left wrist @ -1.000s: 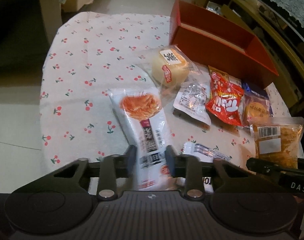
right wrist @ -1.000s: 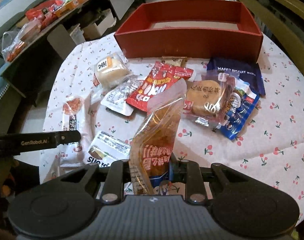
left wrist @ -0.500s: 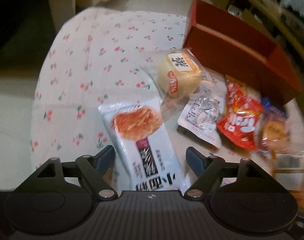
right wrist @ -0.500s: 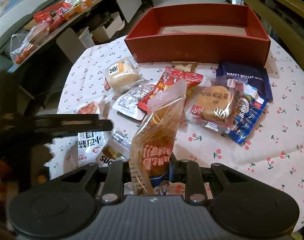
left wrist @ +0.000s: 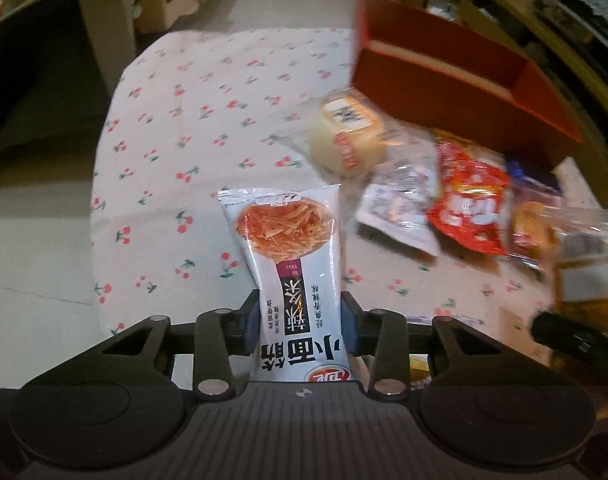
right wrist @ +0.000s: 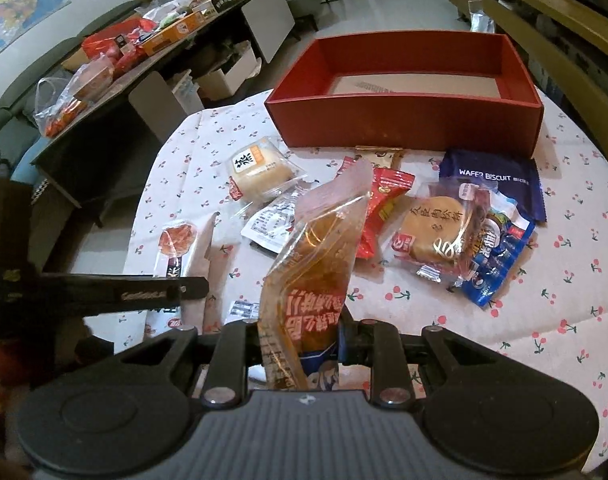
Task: Organize snacks
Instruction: 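Lift both held snacks and carry them over the red box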
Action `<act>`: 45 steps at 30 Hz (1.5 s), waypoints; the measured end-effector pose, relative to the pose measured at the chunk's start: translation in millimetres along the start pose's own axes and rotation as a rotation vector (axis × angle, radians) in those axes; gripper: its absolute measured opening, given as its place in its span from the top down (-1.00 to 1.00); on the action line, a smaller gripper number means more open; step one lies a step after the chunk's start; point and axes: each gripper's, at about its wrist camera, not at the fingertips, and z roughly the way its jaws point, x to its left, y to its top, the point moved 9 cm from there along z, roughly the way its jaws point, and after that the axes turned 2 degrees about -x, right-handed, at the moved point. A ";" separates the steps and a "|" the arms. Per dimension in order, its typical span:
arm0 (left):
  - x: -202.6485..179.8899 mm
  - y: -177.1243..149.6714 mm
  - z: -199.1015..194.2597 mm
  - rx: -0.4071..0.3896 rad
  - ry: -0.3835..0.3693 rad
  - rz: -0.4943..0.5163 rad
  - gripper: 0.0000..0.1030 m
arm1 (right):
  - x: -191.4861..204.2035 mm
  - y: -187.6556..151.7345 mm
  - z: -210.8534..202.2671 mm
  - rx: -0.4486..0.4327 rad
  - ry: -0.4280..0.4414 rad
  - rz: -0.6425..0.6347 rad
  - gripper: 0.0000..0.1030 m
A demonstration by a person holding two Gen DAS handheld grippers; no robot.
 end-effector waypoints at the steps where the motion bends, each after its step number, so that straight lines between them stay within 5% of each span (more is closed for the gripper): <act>1: -2.3 -0.2 -4.5 -0.007 -0.015 0.003 0.09 | -0.3 0.6 -0.1 -0.003 -0.002 0.002 0.42; 13: -39.6 20.8 -33.2 -0.094 -0.151 0.033 0.09 | -1.6 20.4 -0.3 -0.047 -0.014 0.021 0.41; 22: -67.9 67.2 -23.4 -0.152 -0.211 0.053 0.10 | -11.2 60.9 4.6 -0.102 -0.038 0.064 0.41; 45: -115.7 175.5 16.2 -0.258 -0.213 0.085 0.14 | -71.6 172.5 32.0 -0.212 -0.133 0.165 0.42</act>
